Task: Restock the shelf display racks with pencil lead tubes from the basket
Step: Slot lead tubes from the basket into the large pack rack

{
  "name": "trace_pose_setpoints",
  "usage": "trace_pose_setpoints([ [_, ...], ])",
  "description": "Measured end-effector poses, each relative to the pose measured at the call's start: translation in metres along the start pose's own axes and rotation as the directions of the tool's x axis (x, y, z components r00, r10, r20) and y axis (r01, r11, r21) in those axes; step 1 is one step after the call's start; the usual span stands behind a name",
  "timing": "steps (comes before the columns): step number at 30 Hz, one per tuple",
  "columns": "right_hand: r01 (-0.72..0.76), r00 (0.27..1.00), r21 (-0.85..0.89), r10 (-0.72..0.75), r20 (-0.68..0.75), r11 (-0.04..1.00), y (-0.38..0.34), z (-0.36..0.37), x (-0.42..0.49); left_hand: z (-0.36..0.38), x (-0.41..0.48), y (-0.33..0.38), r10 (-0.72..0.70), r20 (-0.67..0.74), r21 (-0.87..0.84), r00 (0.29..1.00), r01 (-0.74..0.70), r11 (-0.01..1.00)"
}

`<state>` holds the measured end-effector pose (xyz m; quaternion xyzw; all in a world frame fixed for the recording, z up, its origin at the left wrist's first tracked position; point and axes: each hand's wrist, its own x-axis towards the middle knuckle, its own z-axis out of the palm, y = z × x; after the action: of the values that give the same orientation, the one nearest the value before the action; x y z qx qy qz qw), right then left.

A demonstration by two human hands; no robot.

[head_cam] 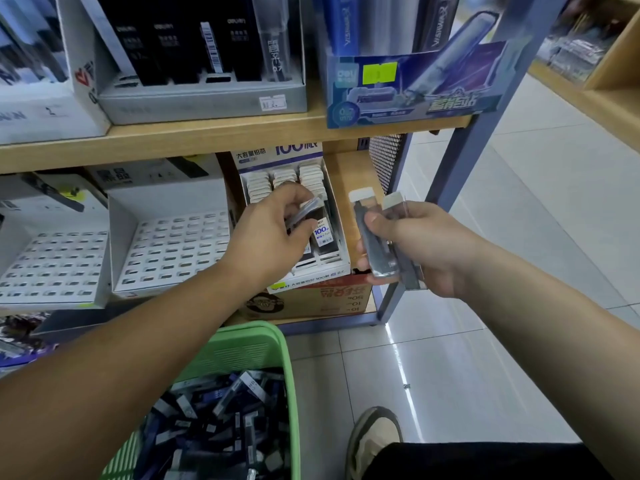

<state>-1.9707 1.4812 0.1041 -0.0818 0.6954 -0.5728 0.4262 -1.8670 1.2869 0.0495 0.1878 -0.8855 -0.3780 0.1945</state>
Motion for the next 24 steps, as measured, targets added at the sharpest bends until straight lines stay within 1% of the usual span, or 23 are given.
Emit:
trace_pose_setpoints([
  [4,0.032,0.999,-0.127,-0.032,0.003,0.991,0.003,-0.002,-0.001,0.0,-0.001,0.003,0.038,0.019,0.015,0.999,-0.039,0.999],
  [6,0.053,0.998,-0.146,-0.056,-0.015,0.988,0.005,-0.003,0.0,-0.001,0.001,0.007,0.103,0.013,0.096,0.995,-0.103,0.99],
  [8,0.062,0.997,-0.128,-0.067,-0.035,0.99,0.006,-0.002,0.001,-0.002,0.004,0.012,0.203,0.018,0.199,0.979,-0.202,0.959],
  [9,0.063,0.997,-0.112,-0.068,-0.039,0.992,0.006,-0.001,0.0,-0.003,0.005,0.014,0.233,0.024,0.216,0.972,-0.233,0.948],
  [12,0.051,0.998,-0.139,-0.056,-0.034,0.989,0.007,0.0,0.002,-0.003,0.008,0.019,0.211,0.0,0.231,0.977,-0.205,0.951],
  [15,0.017,1.0,-0.18,-0.02,-0.014,0.984,0.007,0.001,0.004,0.0,0.01,0.016,0.259,-0.007,0.325,0.966,-0.243,0.914],
  [18,0.019,1.0,-0.174,-0.017,0.013,0.985,0.006,0.003,0.002,0.0,0.009,0.012,0.204,-0.026,0.362,0.979,-0.181,0.914],
  [19,0.029,1.0,-0.175,-0.028,0.008,0.984,0.006,0.004,0.001,-0.001,0.008,0.01,0.178,-0.055,0.327,0.983,-0.15,0.933],
  [20,0.039,0.999,-0.184,-0.041,-0.005,0.982,0.007,0.006,0.002,-0.002,0.006,0.012,0.139,-0.092,0.255,0.986,-0.112,0.96],
  [22,0.061,0.997,-0.214,-0.068,-0.025,0.975,0.009,0.01,0.003,-0.007,-0.001,0.022,0.022,-0.156,0.008,0.988,-0.021,1.0],
  [24,0.107,0.994,-0.217,-0.107,0.01,0.97,0.011,0.018,0.006,-0.013,-0.008,0.037,-0.101,-0.139,-0.248,0.985,0.064,0.967],
])
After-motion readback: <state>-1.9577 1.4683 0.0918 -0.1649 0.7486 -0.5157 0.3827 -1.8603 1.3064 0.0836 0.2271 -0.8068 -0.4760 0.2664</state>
